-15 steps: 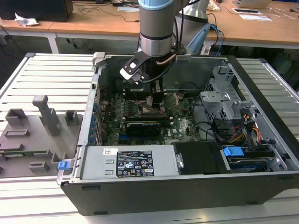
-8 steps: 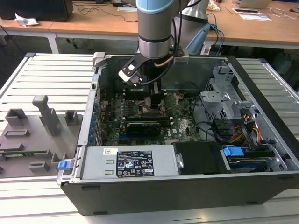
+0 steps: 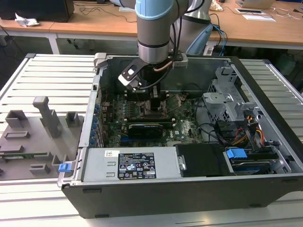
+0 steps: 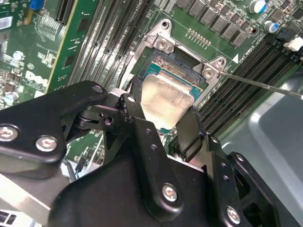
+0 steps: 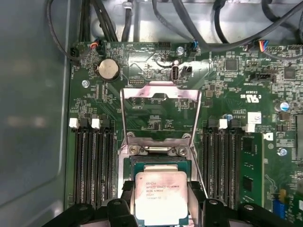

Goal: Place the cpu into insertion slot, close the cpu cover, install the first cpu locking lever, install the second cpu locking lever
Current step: 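Place the cpu into insertion slot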

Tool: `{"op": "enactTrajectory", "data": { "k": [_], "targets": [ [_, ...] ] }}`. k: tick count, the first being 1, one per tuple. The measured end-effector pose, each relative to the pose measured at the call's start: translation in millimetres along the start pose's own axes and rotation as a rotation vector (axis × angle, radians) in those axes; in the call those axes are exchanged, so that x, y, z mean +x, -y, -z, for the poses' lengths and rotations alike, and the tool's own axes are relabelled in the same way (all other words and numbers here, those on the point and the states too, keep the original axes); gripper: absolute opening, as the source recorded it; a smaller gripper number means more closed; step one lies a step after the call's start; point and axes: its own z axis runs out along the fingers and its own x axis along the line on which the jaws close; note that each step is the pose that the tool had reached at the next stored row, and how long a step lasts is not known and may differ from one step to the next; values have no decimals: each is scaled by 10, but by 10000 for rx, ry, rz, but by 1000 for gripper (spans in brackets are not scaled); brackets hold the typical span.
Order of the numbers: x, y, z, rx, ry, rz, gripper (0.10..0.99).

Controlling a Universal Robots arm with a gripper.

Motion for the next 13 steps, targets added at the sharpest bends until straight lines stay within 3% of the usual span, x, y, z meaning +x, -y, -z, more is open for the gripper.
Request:
{"op": "enactTrajectory", "data": {
  "k": [7, 13],
  "targets": [
    [1, 6, -62, 9, 37, -394, 533],
    [1, 17, -116, 7, 50, -412, 533]
  ]
}}
